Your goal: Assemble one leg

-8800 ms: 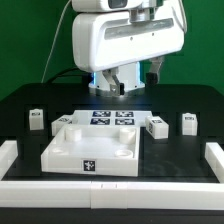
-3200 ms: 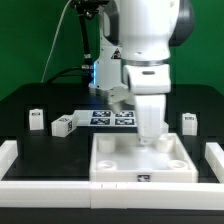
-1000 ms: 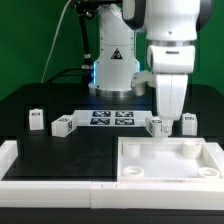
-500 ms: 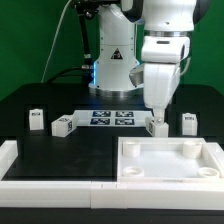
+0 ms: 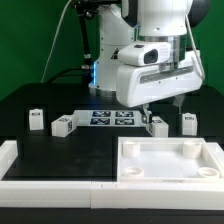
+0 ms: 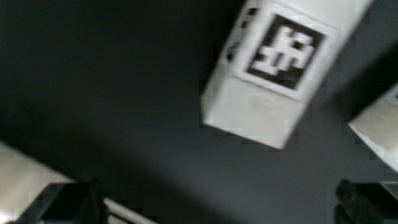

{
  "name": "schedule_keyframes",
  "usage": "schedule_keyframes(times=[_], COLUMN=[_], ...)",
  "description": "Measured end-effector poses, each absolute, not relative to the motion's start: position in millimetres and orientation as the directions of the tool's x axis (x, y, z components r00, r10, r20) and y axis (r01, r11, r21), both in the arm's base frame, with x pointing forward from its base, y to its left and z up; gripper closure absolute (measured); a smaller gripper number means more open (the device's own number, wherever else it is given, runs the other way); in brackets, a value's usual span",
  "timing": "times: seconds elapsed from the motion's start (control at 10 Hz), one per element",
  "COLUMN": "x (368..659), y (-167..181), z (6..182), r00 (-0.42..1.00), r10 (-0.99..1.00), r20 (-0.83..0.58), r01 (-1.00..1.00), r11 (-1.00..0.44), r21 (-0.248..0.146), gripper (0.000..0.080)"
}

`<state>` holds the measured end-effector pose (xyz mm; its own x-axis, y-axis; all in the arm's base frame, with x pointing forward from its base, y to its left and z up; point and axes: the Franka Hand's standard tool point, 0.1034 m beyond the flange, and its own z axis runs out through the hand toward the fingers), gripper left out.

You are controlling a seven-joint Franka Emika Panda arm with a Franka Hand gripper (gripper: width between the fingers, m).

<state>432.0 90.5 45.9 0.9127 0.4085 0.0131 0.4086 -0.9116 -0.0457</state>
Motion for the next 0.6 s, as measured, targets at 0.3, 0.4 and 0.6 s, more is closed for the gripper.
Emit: schedule_keyframes(times=[0.3,0.4,0.6], x=[424.5,422.0,419.1], y=[118.8,129.6,132.6], z=[44.5,44.2,43.2], r00=[0.999,0.997,0.993], r10=[0.046,-0.072,-0.110], r20=[-0.014,-0.025,-0.048], r01=[0.045,-0.073,-0.113], r11=[-0.997,-0.995,-0.991], r21=[-0.067,-0.072,-0.070], gripper=[0.0151,0.0151,0.0151])
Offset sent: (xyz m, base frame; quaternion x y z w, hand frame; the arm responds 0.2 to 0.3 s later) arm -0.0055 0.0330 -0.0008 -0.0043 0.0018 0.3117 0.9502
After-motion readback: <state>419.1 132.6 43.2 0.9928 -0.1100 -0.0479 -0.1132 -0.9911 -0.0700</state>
